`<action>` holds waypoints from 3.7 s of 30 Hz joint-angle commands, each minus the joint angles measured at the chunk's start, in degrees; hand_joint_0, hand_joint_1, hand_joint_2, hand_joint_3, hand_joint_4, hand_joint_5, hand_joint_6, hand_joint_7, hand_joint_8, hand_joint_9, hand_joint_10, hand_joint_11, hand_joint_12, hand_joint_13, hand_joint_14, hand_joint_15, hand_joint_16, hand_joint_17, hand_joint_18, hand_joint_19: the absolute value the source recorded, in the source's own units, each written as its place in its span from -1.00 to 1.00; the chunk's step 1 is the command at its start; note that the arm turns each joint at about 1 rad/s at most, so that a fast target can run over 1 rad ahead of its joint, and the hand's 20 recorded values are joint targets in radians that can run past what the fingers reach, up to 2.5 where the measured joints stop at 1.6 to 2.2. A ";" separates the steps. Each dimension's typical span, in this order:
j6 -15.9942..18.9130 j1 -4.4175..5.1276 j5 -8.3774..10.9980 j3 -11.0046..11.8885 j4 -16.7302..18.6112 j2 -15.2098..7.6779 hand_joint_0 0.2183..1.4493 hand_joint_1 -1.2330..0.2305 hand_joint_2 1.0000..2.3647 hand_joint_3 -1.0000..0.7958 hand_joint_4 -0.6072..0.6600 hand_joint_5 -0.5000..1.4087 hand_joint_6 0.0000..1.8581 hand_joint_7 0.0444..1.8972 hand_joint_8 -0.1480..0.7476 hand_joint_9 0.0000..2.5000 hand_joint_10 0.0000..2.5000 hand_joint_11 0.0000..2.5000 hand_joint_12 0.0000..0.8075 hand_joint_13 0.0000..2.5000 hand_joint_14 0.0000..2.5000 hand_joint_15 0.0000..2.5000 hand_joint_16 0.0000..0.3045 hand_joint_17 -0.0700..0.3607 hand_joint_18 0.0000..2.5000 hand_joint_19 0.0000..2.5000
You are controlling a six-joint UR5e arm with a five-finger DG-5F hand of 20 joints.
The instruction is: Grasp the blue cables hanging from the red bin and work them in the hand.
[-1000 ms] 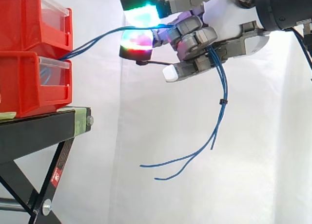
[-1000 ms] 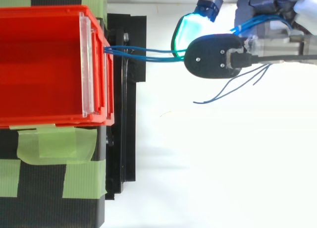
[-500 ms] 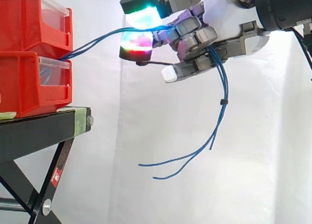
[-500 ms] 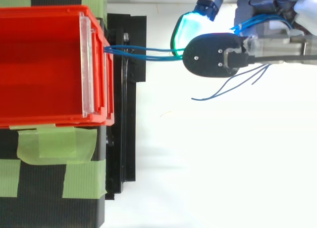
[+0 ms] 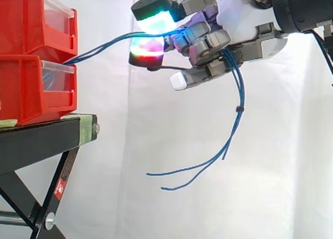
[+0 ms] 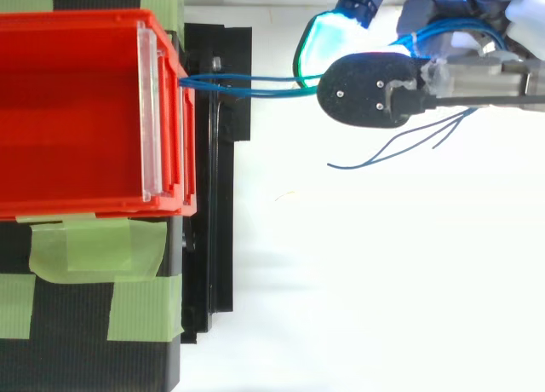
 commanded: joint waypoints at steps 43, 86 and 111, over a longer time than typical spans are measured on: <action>0.00 -0.28 -0.26 0.00 0.32 0.00 0.48 -0.36 -0.47 0.50 0.16 -0.73 0.32 0.10 0.21 -1.00 1.00 1.00 0.20 -0.84 1.00 0.37 -0.66 -0.14 -0.79 -0.47; -0.09 -0.37 -0.09 0.00 0.41 0.00 0.22 -0.12 -0.98 0.06 0.38 -0.13 -0.94 0.49 0.33 -0.63 1.00 1.00 0.38 -0.37 1.00 0.45 -0.62 -0.07 -0.23 -0.46; 0.09 -0.45 -0.35 0.00 0.67 0.00 0.43 -0.13 -0.33 0.51 0.35 -0.06 -0.70 0.47 0.26 -0.62 1.00 1.00 0.15 -0.44 1.00 0.46 -0.65 -0.12 -0.49 -0.60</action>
